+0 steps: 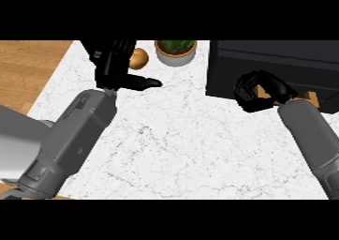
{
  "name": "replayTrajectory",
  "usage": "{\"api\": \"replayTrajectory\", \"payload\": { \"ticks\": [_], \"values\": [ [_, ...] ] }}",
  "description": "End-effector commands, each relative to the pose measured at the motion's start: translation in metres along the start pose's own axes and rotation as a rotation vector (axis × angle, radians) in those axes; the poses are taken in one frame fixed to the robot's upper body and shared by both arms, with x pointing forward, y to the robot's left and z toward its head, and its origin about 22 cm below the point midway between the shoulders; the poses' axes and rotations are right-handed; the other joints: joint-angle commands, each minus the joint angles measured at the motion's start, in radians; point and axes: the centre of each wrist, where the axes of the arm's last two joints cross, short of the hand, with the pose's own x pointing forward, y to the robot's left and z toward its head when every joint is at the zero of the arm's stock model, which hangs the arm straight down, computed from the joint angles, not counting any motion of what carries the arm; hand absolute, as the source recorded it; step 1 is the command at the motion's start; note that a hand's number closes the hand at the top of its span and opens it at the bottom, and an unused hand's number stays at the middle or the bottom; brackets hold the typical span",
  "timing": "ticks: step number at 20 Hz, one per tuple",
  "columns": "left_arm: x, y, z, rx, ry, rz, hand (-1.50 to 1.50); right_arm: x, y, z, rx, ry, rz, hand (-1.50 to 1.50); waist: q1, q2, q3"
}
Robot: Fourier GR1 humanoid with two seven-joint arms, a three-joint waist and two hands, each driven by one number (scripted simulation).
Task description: Pick up the cup, place it into the drawer and close the drawer
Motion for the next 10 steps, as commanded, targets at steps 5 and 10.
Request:
{"api": "replayTrajectory", "payload": {
  "ticks": [5, 10],
  "values": [
    [-0.006, -0.005, 0.008, -0.033, 0.011, 0.034, -1.50, 0.048, -0.090, 0.006, -0.240, -0.014, 0.087, 1.50, 0.050, 0.019, -0.009],
    [-0.001, 0.012, 0.011, -0.026, 0.016, 0.026, -1.50, 0.048, -0.099, 0.015, -0.234, -0.017, 0.068, 1.50, 0.058, 0.020, -0.010]
  ]
}}
